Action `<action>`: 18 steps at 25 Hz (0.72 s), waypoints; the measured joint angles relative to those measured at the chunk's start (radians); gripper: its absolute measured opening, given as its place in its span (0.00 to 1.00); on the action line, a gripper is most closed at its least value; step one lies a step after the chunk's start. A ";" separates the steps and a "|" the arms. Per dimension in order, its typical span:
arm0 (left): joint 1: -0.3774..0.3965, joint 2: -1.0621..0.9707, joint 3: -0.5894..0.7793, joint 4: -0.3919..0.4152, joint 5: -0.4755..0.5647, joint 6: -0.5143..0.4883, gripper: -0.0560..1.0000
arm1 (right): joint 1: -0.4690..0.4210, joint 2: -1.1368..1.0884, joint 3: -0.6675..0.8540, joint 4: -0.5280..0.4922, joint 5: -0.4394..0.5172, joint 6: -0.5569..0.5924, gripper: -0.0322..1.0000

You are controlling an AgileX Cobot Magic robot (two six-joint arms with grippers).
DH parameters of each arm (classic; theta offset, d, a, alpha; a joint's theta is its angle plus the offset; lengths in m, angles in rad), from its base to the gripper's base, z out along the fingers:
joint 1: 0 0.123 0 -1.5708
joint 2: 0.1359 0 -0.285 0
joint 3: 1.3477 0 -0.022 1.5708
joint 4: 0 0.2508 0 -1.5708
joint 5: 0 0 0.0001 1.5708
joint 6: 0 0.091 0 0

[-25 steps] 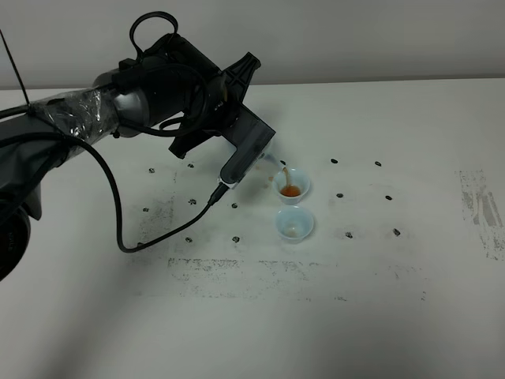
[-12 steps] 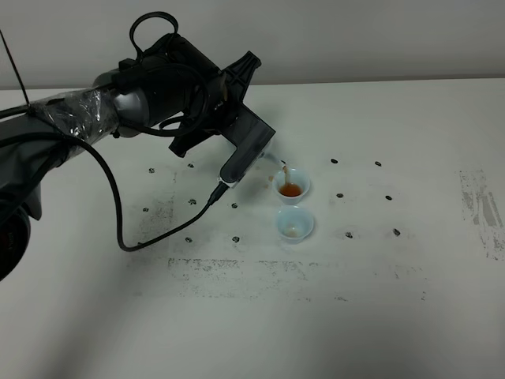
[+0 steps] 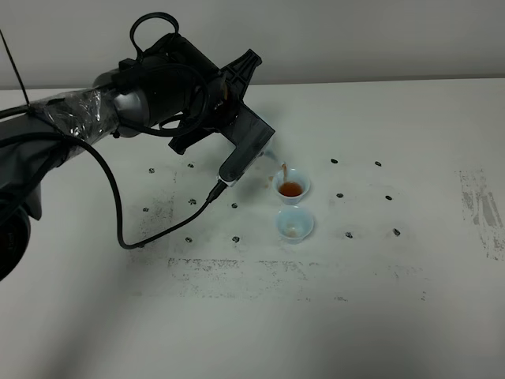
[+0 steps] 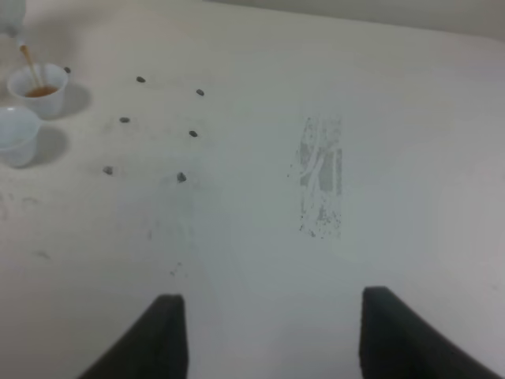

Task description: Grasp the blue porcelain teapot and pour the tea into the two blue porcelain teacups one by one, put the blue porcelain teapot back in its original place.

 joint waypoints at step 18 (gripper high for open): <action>-0.009 0.000 0.000 0.002 -0.006 0.047 0.09 | 0.000 0.000 0.000 0.000 0.000 0.000 0.52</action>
